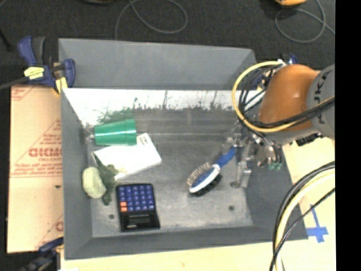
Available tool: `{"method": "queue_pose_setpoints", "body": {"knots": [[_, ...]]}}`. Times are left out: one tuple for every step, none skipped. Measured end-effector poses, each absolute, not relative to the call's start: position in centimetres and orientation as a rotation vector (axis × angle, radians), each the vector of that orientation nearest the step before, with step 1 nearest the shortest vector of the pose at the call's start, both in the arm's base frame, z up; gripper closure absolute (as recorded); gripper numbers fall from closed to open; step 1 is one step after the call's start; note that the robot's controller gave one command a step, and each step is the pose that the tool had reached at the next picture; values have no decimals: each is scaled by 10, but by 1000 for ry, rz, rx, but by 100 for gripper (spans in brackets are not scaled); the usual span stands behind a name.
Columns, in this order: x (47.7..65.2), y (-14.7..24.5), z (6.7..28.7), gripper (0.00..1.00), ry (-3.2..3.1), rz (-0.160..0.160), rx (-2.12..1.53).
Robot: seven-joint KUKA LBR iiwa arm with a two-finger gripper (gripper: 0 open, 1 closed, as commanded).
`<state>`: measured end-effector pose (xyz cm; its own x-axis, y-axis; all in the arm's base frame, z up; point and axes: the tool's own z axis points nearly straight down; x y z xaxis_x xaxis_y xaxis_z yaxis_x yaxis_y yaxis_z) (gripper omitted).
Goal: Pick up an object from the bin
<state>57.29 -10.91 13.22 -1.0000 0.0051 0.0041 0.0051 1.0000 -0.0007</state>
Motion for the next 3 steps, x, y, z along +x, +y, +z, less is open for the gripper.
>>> {"method": "queue_pose_setpoints", "body": {"knots": [[575, -109, 137, 0, -3145, 3, -3], [562, -71, 68, 0, -3141, 0, 66], [565, -76, 71, 0, -3147, 4, 75]]}}
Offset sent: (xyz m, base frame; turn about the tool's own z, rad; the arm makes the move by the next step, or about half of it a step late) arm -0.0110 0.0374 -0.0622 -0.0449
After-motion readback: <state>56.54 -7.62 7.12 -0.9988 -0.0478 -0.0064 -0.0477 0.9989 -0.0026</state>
